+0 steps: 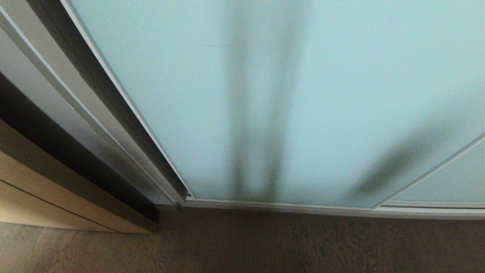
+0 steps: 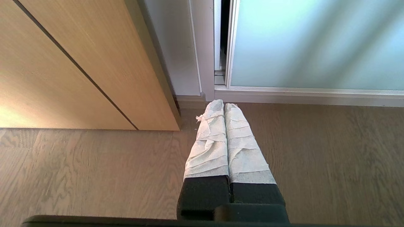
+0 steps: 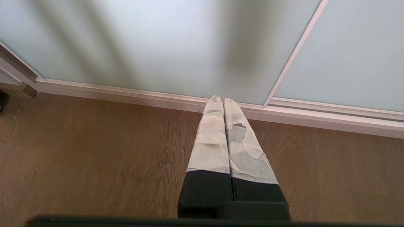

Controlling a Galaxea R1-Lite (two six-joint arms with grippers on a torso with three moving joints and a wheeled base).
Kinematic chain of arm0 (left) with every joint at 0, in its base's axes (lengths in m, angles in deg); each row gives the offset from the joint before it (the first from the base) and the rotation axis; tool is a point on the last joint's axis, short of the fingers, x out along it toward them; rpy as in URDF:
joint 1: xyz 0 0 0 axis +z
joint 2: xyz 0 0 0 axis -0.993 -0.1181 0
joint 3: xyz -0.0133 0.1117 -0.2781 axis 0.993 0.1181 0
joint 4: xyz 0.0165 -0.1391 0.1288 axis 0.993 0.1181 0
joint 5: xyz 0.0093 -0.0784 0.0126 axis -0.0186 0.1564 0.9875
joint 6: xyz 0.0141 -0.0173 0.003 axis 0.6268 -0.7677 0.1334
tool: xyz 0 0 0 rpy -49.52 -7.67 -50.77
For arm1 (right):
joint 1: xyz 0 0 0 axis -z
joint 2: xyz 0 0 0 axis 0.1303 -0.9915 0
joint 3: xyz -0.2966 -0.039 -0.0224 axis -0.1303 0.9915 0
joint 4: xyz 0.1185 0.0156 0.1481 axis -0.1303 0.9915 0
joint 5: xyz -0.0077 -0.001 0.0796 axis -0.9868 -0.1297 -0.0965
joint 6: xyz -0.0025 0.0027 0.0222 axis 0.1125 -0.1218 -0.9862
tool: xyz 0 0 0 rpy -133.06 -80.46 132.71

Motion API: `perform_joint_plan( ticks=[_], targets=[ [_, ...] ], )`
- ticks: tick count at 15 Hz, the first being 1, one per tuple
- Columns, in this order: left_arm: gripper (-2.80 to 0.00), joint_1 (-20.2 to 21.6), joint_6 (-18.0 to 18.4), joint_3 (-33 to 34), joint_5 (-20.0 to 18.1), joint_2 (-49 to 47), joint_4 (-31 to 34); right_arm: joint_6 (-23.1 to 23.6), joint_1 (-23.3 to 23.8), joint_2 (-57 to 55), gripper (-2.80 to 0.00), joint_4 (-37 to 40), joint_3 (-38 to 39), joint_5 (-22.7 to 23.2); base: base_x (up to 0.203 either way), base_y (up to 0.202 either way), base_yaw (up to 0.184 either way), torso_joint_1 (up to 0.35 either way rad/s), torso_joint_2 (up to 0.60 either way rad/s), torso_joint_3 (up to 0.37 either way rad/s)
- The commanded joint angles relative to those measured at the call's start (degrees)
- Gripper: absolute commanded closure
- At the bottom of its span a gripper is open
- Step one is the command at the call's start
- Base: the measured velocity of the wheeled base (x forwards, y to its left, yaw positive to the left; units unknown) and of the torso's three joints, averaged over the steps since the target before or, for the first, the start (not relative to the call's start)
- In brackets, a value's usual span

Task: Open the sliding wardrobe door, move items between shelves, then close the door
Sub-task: Open the door

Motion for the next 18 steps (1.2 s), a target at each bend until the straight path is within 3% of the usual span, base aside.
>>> perform_joint_plan(
  ticks=[1, 15, 18],
  targets=[
    [0.0, 0.0, 0.0, 0.0, 0.0, -0.1, 0.0, 0.0, 0.0, 0.0, 0.0, -0.1, 0.0, 0.0, 0.0, 0.0, 0.0, 0.0, 0.0, 0.0],
    [0.0, 0.0, -0.1, 0.0, 1.3, -0.1, 0.2, 0.0, 0.0, 0.0, 0.0, -0.1, 0.0, 0.0, 0.0, 0.0, 0.0, 0.0, 0.0, 0.0],
    [0.0, 0.0, 3.3, 0.0, 0.9, -0.1, -0.9, 0.0, 0.0, 0.0, 0.0, -0.1, 0.0, 0.0, 0.0, 0.0, 0.0, 0.0, 0.0, 0.0]
  ],
)
